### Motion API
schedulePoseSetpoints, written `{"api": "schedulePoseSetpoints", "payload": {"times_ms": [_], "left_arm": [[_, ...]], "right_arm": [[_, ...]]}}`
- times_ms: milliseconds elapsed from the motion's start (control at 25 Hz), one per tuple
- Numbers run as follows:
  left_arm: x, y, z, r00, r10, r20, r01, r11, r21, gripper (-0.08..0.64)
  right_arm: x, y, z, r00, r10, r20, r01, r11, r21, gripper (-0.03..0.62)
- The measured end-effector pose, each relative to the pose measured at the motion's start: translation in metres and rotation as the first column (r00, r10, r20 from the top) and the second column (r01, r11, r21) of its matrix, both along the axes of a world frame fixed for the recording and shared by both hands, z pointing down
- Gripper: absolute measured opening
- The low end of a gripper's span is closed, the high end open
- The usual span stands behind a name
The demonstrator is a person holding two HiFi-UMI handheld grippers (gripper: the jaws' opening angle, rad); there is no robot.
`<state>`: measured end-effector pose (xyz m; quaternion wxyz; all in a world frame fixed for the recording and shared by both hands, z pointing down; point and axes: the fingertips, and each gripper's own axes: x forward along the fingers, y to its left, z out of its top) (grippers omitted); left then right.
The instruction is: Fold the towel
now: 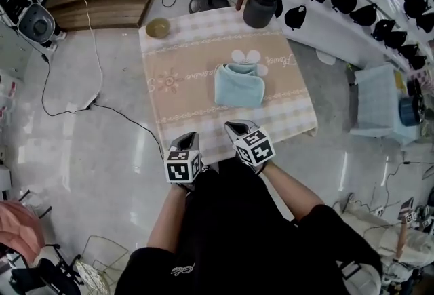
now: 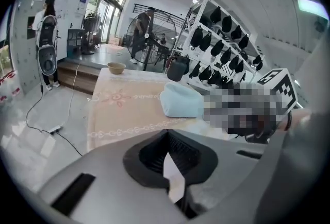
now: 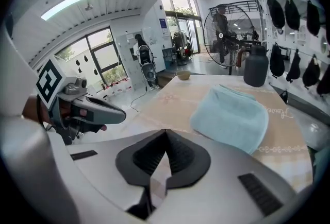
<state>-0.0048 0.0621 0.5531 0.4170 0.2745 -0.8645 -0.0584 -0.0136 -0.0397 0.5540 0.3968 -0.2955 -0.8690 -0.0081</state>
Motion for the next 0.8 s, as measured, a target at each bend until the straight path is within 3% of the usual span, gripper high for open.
{"api": "schedulePoseSetpoints", "payload": {"times_ms": [160,240,320,560,800], "left_arm": [[0.002,0.021,-0.027,0.993,-0.028,0.113,0.032,0.999,-0.041,0.005],[-0.002,0.03,-0.058,0.979,-0.038,0.202,0.053,0.996,-0.07,0.005],[-0.013,0.033,-0.098,0.956,-0.057,0.286,0.074,0.996,-0.048,0.005],[-0.05,0.034,-0.215,0.857,-0.11,0.504,0.104,0.994,0.04,0.005],[-0.073,0.028,-0.299,0.75,-0.172,0.638,0.112,0.985,0.134,0.005]], "right_arm": [[0.005,0.017,-0.024,0.998,-0.009,0.066,0.009,1.0,0.007,0.002],[0.003,0.029,-0.056,0.991,-0.026,0.131,0.027,1.0,-0.006,0.002],[-0.006,0.038,-0.098,0.975,-0.035,0.22,0.04,0.999,-0.02,0.002],[-0.045,0.045,-0.215,0.887,-0.007,0.462,0.029,0.999,-0.041,0.002],[-0.063,0.033,-0.301,0.792,0.039,0.609,0.025,0.995,-0.096,0.002]]}}
